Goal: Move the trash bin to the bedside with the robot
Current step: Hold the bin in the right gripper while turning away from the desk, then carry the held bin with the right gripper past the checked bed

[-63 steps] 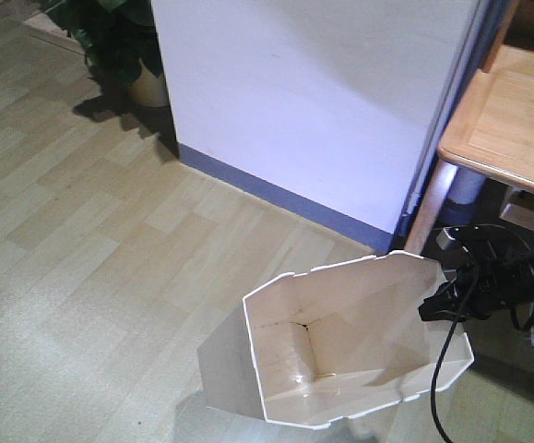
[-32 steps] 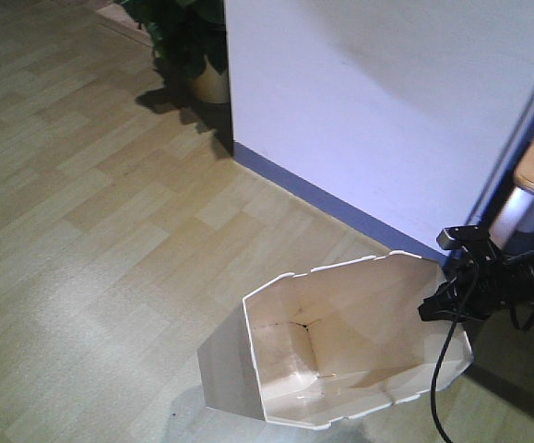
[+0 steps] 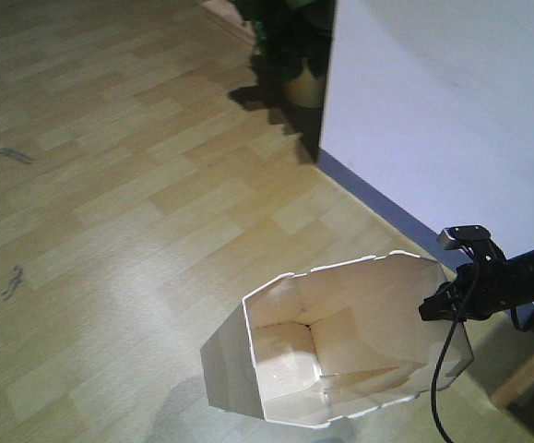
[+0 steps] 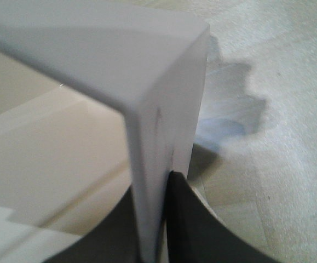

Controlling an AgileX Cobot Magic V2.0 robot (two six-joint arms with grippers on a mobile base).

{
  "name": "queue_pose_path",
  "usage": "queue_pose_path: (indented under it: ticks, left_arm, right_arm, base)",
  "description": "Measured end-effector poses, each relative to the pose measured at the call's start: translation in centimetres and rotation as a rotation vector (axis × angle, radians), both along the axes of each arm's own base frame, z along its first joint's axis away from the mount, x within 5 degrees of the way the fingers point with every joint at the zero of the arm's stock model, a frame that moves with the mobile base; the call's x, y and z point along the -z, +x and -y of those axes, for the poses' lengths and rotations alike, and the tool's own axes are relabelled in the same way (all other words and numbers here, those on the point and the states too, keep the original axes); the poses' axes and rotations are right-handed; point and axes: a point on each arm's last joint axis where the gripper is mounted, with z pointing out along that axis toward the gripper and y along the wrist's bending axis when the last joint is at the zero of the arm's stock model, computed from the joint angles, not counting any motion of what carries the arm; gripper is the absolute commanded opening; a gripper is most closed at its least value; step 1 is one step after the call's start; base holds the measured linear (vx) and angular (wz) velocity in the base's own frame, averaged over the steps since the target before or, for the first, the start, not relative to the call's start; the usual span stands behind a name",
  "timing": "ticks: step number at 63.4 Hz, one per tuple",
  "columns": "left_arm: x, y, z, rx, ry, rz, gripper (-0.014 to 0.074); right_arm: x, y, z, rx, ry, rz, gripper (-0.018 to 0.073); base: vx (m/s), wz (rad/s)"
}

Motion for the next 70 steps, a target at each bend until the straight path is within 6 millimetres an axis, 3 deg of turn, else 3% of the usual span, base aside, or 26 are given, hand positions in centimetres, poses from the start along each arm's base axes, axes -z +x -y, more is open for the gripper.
queue_pose_path:
  ticks: [70]
  left_arm:
    - [0.00,0.00,0.00,0.000,0.000,0.000,-0.0006]
  right_arm:
    - [-0.01,0.01,-0.02,0.002,0.003,0.000,-0.0005]
  base:
    - [0.06,0.36]
